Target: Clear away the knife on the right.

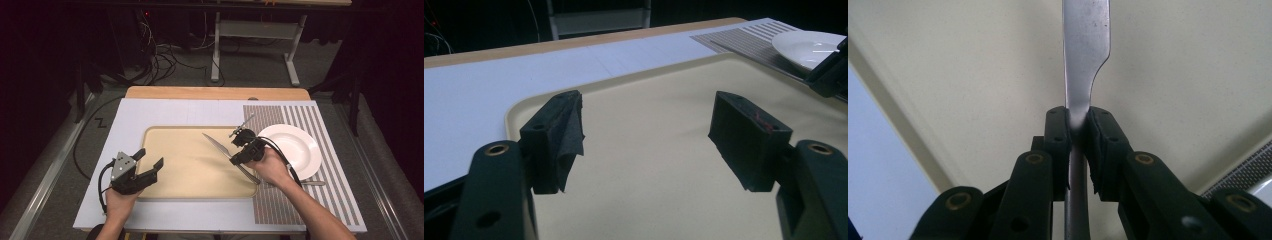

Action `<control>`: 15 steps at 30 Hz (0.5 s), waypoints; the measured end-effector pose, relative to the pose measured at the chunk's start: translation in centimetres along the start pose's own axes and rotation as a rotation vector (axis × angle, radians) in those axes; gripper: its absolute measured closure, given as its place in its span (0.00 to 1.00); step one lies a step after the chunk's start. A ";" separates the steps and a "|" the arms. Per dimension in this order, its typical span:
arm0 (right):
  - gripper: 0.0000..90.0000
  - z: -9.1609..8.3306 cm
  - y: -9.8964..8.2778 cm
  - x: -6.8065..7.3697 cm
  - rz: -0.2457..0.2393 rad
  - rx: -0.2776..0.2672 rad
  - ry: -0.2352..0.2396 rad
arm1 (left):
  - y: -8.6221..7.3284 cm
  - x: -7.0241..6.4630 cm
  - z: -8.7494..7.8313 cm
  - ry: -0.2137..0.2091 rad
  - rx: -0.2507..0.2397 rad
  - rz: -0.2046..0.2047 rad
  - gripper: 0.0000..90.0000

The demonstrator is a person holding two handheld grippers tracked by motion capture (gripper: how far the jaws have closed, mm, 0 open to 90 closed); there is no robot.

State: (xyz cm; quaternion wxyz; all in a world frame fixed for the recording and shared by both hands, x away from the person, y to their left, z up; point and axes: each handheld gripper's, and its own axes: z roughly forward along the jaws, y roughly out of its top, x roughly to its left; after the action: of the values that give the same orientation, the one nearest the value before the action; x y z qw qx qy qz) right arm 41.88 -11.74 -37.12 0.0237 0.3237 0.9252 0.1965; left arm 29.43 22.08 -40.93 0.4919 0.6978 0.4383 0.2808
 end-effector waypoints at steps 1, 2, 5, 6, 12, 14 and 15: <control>0.90 0.1 0.0 0.1 0.006 0.005 -0.001 | 0.0 0.0 0.0 0.000 0.000 0.000 0.34; 0.90 0.3 0.0 0.1 0.008 0.008 -0.002 | 0.0 0.0 0.0 0.000 0.000 0.000 0.34; 0.90 0.8 0.1 0.1 0.001 0.012 -0.002 | 0.0 0.0 0.0 0.000 0.000 0.000 0.34; 0.90 1.0 0.1 0.1 0.013 0.014 -0.003 | 0.0 0.0 0.0 0.000 0.000 0.001 0.34; 0.90 1.8 0.2 0.2 0.018 0.017 -0.005 | 0.0 0.0 0.0 0.001 0.001 0.001 0.34; 0.90 2.1 0.3 0.3 0.019 0.014 -0.006 | 0.0 0.0 0.0 0.001 0.001 0.001 0.34; 0.90 2.2 0.2 0.2 0.005 0.012 -0.008 | 0.0 0.0 0.0 0.002 0.001 0.001 0.34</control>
State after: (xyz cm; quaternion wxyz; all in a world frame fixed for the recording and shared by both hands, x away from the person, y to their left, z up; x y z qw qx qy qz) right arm 42.27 -10.69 -39.05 0.0248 0.3268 0.9255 0.1899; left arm 29.42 22.11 -40.94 0.4911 0.6981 0.4384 0.2816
